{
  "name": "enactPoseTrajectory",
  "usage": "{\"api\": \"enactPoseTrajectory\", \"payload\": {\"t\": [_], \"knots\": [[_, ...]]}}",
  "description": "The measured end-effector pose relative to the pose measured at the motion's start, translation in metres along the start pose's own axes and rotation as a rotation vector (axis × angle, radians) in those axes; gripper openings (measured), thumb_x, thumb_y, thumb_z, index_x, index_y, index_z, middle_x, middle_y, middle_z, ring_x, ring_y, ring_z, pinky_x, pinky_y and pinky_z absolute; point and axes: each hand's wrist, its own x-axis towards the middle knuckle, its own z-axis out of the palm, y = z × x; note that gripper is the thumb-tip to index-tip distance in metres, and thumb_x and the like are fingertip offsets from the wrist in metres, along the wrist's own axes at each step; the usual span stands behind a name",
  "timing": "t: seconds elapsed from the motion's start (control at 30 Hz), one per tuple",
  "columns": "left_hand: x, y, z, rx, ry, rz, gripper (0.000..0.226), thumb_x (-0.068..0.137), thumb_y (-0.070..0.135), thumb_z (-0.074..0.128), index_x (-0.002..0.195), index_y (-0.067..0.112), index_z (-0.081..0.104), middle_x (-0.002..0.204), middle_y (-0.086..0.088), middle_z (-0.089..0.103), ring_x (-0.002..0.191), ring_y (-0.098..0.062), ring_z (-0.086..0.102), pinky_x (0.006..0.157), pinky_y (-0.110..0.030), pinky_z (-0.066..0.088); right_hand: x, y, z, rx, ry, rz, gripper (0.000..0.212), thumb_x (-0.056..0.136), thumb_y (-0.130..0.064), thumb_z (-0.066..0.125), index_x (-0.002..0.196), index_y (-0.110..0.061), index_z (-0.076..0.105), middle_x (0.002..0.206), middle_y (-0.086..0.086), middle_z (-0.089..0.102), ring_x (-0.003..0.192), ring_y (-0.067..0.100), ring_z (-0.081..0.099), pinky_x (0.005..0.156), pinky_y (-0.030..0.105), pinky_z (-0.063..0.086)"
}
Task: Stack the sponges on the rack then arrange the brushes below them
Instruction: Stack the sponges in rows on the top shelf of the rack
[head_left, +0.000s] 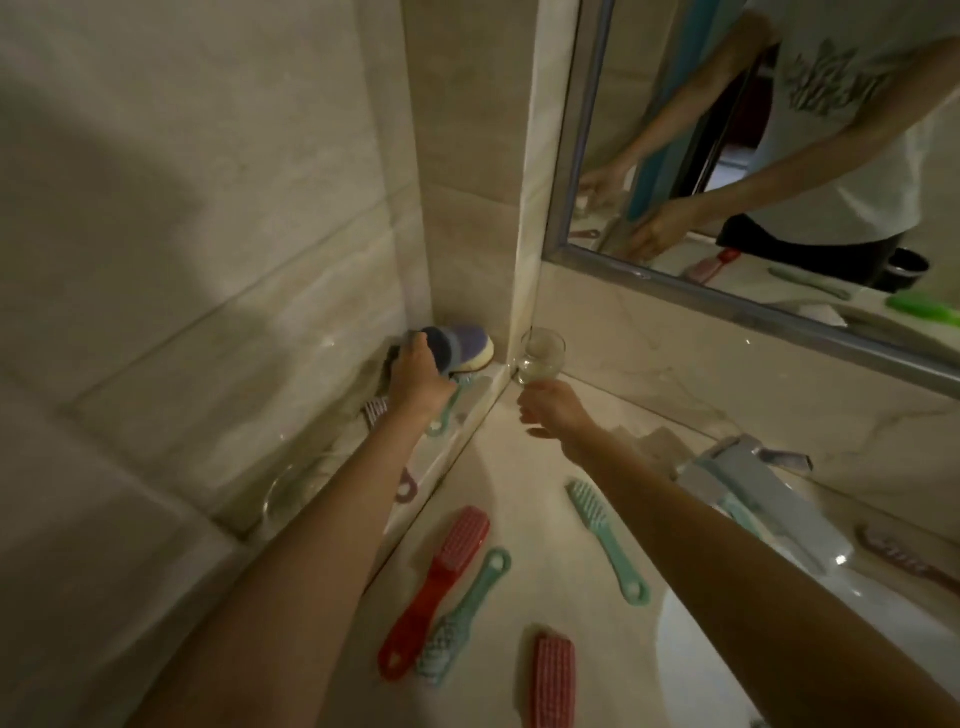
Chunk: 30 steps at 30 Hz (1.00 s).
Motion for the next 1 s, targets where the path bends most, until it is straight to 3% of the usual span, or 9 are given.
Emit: {"api": "enactPoseTrajectory", "payload": {"t": [0.2,0.3,0.43,0.53,0.6,0.77,0.87,1.0], "knots": [[0.044,-0.009,0.017,0.235,0.001,0.028,0.096,0.078,0.020,0.072,0.149,0.008,0.008,0.157,-0.014,0.013,0.145,-0.030,0.014,0.119,-0.039,0.016,0.054,-0.011,0.018,0.125,-0.046,0.146,0.014,0.092,-0.015,0.052,0.101,-0.008,0.045,0.080,0.002,0.047,0.070,0.013,0.047,0.068,0.028,0.044],[0.052,-0.017,0.022,0.284,0.063,0.046,0.088,0.076,0.021,0.074,0.146,0.010,0.021,0.152,-0.015,0.026,0.140,-0.032,0.026,0.115,-0.040,0.025,0.074,-0.011,0.029,0.115,-0.055,0.140,0.025,0.093,-0.020,0.053,0.114,-0.007,0.048,0.089,0.003,0.052,0.091,0.020,0.051,0.082,0.033,0.048],[0.050,-0.017,0.021,0.262,0.134,0.024,0.081,0.075,0.020,0.074,0.141,0.009,0.029,0.146,-0.014,0.035,0.136,-0.033,0.030,0.112,-0.040,0.030,0.098,-0.012,0.045,0.090,0.011,0.086,0.032,0.090,-0.029,0.056,0.112,-0.006,0.057,0.102,0.010,0.060,0.095,0.023,0.058,0.070,0.027,0.050],[0.049,-0.014,0.018,0.241,0.163,0.010,0.082,0.073,0.019,0.076,0.140,0.008,0.029,0.145,-0.015,0.036,0.136,-0.032,0.032,0.112,-0.040,0.031,0.108,-0.014,0.051,0.086,0.089,0.074,0.037,0.088,-0.032,0.056,0.113,-0.005,0.058,0.108,0.013,0.064,0.101,0.027,0.061,0.086,0.035,0.051],[0.048,-0.012,0.015,0.197,0.165,0.013,0.082,0.072,0.017,0.076,0.140,0.008,0.030,0.145,-0.015,0.037,0.136,-0.031,0.033,0.112,-0.039,0.031,0.109,-0.015,0.053,0.133,0.082,0.072,0.039,0.087,-0.031,0.056,0.115,-0.003,0.058,0.111,0.015,0.064,0.103,0.028,0.061,0.090,0.038,0.052],[0.034,-0.005,0.004,0.047,0.183,0.034,0.075,0.073,0.011,0.074,0.136,0.006,0.033,0.141,-0.014,0.040,0.133,-0.028,0.037,0.107,-0.036,0.035,0.102,-0.023,0.054,0.025,0.094,-0.064,0.036,0.085,-0.022,0.061,0.115,-0.002,0.060,0.098,0.012,0.063,0.089,0.024,0.061,0.075,0.032,0.052],[0.016,0.004,-0.004,-0.116,0.264,0.020,0.068,0.075,0.007,0.073,0.130,0.004,0.034,0.136,-0.015,0.043,0.127,-0.027,0.044,0.099,-0.030,0.041,0.086,-0.026,0.055,-0.055,0.217,-0.174,0.038,0.080,-0.024,0.064,0.112,-0.004,0.057,0.100,0.011,0.066,0.091,0.027,0.065,0.081,0.040,0.057],[-0.015,0.022,-0.012,-0.364,0.381,0.022,0.065,0.074,0.004,0.070,0.127,0.006,0.032,0.131,-0.017,0.046,0.119,-0.030,0.050,0.089,-0.026,0.045,0.039,-0.029,0.037,-0.041,0.311,-0.299,0.031,0.078,-0.022,0.064,0.101,-0.015,0.045,0.095,0.010,0.060,0.088,0.030,0.063,0.078,0.048,0.056]]}}
